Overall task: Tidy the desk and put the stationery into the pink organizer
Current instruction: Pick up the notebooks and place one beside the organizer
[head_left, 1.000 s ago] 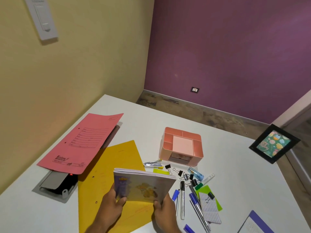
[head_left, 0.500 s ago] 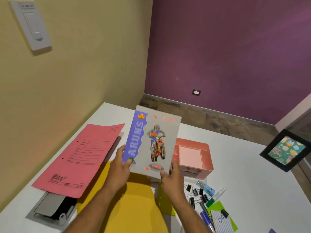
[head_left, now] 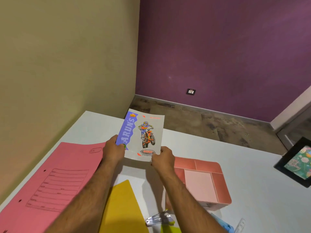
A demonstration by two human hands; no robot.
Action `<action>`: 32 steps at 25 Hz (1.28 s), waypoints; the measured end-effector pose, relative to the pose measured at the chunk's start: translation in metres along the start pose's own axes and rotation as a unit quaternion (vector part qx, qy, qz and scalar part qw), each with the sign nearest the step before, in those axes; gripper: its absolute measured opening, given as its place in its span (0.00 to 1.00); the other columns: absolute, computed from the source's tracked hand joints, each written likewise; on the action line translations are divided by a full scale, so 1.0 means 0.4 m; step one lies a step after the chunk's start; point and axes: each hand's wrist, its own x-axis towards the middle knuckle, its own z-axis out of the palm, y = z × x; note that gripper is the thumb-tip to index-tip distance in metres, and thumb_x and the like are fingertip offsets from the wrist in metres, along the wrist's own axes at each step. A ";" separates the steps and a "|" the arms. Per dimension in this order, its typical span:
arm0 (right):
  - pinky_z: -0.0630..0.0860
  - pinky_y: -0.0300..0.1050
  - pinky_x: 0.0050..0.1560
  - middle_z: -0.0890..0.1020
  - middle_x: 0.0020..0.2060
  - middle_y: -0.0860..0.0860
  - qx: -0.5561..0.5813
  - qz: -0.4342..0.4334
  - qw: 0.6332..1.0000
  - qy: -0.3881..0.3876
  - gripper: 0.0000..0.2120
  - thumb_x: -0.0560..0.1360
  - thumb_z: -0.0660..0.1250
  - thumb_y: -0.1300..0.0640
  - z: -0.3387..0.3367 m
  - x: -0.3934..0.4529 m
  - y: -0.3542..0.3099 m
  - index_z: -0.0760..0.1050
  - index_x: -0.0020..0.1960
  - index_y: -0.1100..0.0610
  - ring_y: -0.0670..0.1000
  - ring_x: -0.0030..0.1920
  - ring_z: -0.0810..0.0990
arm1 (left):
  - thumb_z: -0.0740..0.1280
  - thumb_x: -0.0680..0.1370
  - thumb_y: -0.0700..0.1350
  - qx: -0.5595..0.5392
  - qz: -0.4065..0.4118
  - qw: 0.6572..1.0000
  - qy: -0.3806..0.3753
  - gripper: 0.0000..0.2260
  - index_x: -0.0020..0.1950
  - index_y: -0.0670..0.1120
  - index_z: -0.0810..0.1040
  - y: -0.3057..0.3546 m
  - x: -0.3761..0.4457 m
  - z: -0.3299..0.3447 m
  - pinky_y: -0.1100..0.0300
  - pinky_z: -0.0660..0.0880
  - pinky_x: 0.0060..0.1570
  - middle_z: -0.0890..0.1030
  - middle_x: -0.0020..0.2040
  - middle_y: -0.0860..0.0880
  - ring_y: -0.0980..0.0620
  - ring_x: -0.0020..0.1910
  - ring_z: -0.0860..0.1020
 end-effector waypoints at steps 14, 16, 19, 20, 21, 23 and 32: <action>0.72 0.41 0.44 0.80 0.59 0.55 -0.113 0.079 0.990 0.006 0.16 0.73 0.68 0.60 0.130 0.090 0.112 0.76 0.61 0.58 0.57 0.56 0.81 | 0.65 0.79 0.43 0.167 -0.020 0.986 -0.003 0.09 0.58 0.42 0.74 -0.156 0.083 0.100 0.46 0.80 0.49 0.78 0.54 0.39 0.39 0.51 0.78; 0.75 0.43 0.44 0.78 0.59 0.54 -0.156 0.065 0.986 0.013 0.16 0.73 0.69 0.58 0.129 0.081 0.115 0.75 0.60 0.57 0.56 0.56 0.80 | 0.66 0.78 0.45 0.274 -0.007 0.962 0.015 0.14 0.62 0.43 0.71 -0.158 0.066 0.106 0.47 0.77 0.52 0.75 0.56 0.40 0.40 0.55 0.75; 0.75 0.46 0.47 0.73 0.60 0.55 -0.234 0.035 0.972 0.018 0.18 0.73 0.69 0.57 0.128 0.062 0.116 0.71 0.61 0.57 0.57 0.59 0.76 | 0.68 0.77 0.49 0.388 0.035 0.920 0.035 0.22 0.67 0.44 0.66 -0.167 0.035 0.117 0.49 0.74 0.56 0.72 0.61 0.42 0.42 0.60 0.72; 0.76 0.47 0.49 0.72 0.60 0.55 -0.256 0.015 0.966 0.020 0.20 0.73 0.69 0.57 0.130 0.056 0.117 0.68 0.63 0.57 0.57 0.60 0.74 | 0.67 0.78 0.50 0.406 0.055 0.912 0.034 0.24 0.70 0.44 0.63 -0.174 0.030 0.123 0.49 0.73 0.58 0.71 0.64 0.42 0.43 0.61 0.71; 0.76 0.48 0.52 0.71 0.62 0.55 -0.279 -0.013 0.960 0.025 0.25 0.73 0.69 0.57 0.133 0.050 0.118 0.65 0.66 0.58 0.57 0.61 0.73 | 0.65 0.79 0.52 0.414 0.075 0.906 0.031 0.26 0.73 0.44 0.61 -0.179 0.026 0.127 0.48 0.72 0.61 0.70 0.66 0.42 0.43 0.63 0.70; 0.74 0.50 0.59 0.69 0.66 0.56 -0.309 -0.080 0.947 0.038 0.33 0.73 0.68 0.54 0.142 0.039 0.122 0.57 0.73 0.59 0.57 0.64 0.70 | 0.61 0.80 0.55 0.417 0.108 0.902 0.023 0.28 0.75 0.44 0.58 -0.182 0.022 0.134 0.46 0.69 0.66 0.69 0.70 0.42 0.42 0.68 0.67; 0.34 0.56 0.75 0.40 0.79 0.56 -0.352 -0.259 0.898 0.055 0.36 0.80 0.48 0.41 0.145 -0.041 0.109 0.35 0.78 0.56 0.58 0.78 0.36 | 0.67 0.78 0.50 0.444 0.241 0.863 -0.017 0.35 0.80 0.46 0.52 -0.136 -0.066 0.088 0.48 0.55 0.76 0.58 0.79 0.43 0.43 0.79 0.54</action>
